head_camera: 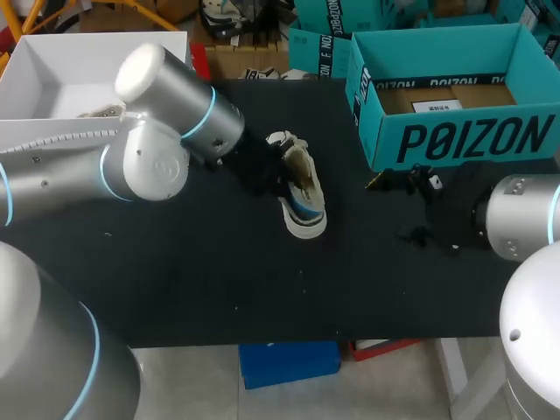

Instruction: Take the shoe out of the shoebox, open the shoe tongue, remove and reinsert the insole, then place the shoe into the shoebox

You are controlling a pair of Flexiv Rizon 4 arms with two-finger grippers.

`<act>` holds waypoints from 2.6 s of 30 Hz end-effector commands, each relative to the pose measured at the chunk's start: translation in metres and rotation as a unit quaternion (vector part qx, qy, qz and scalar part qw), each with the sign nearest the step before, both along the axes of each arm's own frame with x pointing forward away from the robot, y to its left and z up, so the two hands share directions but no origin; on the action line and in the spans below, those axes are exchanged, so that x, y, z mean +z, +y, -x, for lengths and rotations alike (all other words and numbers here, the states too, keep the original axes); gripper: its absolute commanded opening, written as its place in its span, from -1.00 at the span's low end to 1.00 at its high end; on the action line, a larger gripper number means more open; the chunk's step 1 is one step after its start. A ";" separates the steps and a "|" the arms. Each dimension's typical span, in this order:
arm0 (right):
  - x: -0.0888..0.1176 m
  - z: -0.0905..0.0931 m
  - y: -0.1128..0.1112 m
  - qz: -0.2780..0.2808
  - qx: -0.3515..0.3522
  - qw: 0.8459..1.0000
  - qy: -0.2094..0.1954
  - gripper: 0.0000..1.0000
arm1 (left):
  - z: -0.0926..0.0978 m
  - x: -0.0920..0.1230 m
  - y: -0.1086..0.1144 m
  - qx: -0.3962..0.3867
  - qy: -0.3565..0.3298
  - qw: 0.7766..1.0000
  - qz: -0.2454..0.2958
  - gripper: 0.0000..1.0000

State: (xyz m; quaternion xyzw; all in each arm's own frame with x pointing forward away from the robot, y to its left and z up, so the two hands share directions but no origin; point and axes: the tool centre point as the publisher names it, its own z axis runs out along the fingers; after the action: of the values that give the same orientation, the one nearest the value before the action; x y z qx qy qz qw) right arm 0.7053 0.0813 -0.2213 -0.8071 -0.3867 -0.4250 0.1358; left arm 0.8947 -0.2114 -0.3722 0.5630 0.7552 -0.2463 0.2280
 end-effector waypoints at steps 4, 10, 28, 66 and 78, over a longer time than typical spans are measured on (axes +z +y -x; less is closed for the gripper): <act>-0.006 0.006 0.003 0.018 -0.065 0.997 -0.040 1.00 | -0.002 0.015 0.004 -0.003 0.029 0.999 0.019 1.00; -0.006 0.006 0.003 0.018 -0.065 0.997 -0.040 1.00 | 0.005 0.013 -0.001 -0.012 0.045 0.999 0.027 0.96; -0.006 0.006 0.003 0.018 -0.065 0.997 -0.040 1.00 | 0.021 0.007 -0.005 -0.036 0.081 0.996 0.020 -1.00; -0.006 0.006 0.003 0.018 -0.065 0.997 -0.040 1.00 | 0.013 0.002 -0.004 -0.021 0.029 0.999 -0.027 -0.30; -0.006 0.006 0.003 0.018 -0.065 0.997 -0.040 1.00 | 0.008 0.016 -0.003 -0.024 0.054 0.998 -0.004 1.00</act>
State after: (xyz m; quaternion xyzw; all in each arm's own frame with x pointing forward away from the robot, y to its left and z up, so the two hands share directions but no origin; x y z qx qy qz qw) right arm 0.7053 0.0813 -0.2213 -0.8071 -0.3867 -0.4250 0.1358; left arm 0.8860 -0.2160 -0.3579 0.5665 0.7543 -0.2798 0.1784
